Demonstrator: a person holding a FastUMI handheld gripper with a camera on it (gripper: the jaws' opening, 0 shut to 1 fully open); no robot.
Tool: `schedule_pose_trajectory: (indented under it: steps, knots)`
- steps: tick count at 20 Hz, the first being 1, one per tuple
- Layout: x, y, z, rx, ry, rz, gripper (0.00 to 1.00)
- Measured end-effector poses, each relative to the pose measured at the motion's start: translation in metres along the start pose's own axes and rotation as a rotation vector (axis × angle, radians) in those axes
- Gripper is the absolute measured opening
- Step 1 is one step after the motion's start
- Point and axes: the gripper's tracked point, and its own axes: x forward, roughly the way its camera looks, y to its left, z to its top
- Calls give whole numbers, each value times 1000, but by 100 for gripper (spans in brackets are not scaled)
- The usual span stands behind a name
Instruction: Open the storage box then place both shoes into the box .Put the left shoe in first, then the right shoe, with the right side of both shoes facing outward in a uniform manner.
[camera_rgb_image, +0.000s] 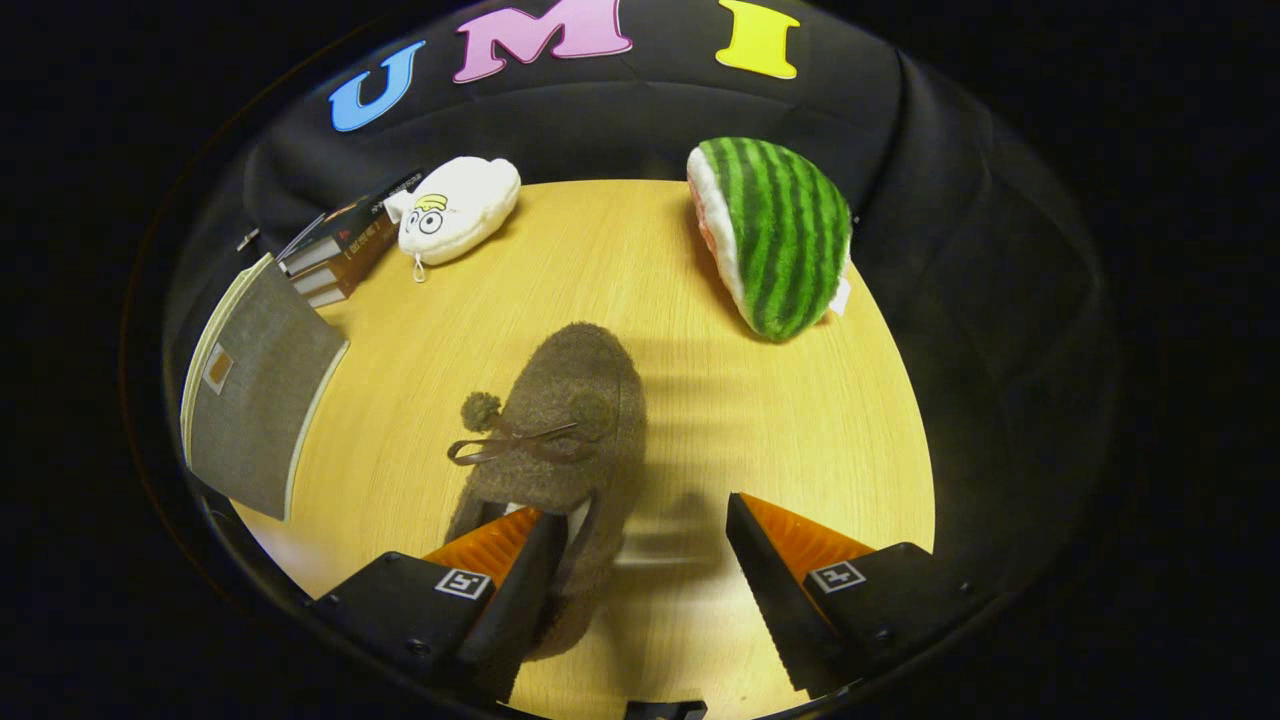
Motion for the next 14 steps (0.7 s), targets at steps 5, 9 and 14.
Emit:
schedule_pose_trajectory:
  steps: [5,9,14]
  knots:
    - [16,15,0,119,68,69,91]
    - [17,24,-4,162,101,95,36]
    - [19,20,-2,179,105,58,6]
